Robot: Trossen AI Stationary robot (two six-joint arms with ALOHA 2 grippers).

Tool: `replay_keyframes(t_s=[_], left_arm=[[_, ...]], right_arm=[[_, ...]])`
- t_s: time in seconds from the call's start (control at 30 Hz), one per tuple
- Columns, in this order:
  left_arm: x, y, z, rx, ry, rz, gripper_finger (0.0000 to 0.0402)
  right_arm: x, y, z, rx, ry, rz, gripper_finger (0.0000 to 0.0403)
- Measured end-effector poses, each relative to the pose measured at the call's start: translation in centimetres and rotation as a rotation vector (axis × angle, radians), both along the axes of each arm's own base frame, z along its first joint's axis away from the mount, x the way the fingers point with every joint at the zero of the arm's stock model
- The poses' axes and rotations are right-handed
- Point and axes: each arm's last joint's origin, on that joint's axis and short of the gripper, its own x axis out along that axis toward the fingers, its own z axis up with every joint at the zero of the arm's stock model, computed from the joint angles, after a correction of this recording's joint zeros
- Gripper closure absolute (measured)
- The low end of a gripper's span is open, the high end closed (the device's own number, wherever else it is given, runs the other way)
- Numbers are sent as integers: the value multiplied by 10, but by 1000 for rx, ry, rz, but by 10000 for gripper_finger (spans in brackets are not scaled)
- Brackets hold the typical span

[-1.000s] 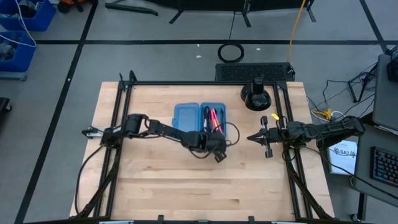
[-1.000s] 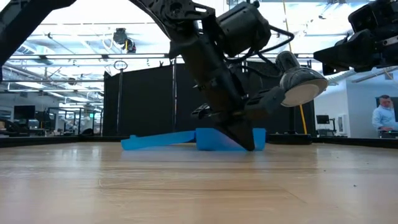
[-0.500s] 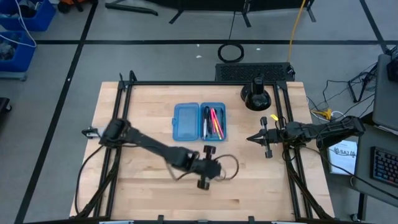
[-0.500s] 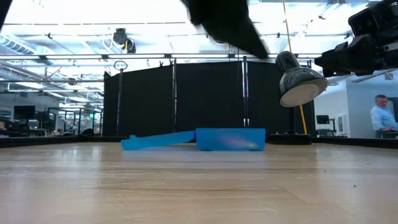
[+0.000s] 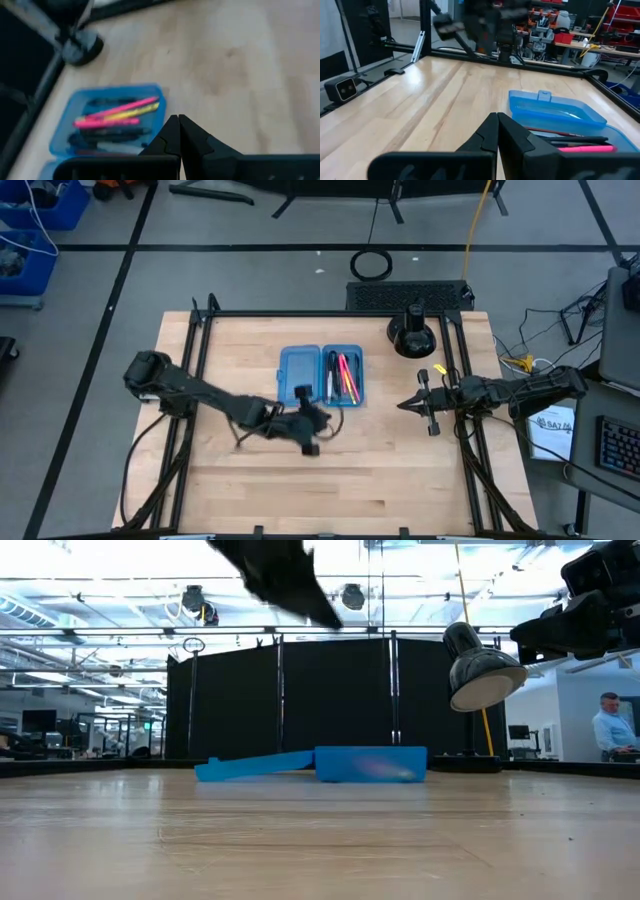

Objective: Pick & place school supplies into a supply box
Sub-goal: Adjust the supply box on the table

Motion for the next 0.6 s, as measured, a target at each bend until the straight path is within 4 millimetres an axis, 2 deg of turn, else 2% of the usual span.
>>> replay_keyframes(t_s=[0.13,0.33,0.43,0.6], left_arm=[[5,21,-10,-92,16,64,398],[37,47,-7,-208,56,68,381],[53,60,-6,-222,165,95,369],[81,72,-25,-148,374,25,319]], right_arm=[[0,0,0,0,-4,-1,403],[1,0,0,-1,-3,-3,403],[1,0,1,-1,-13,-5,403],[1,0,2,1,-25,-5,403]])
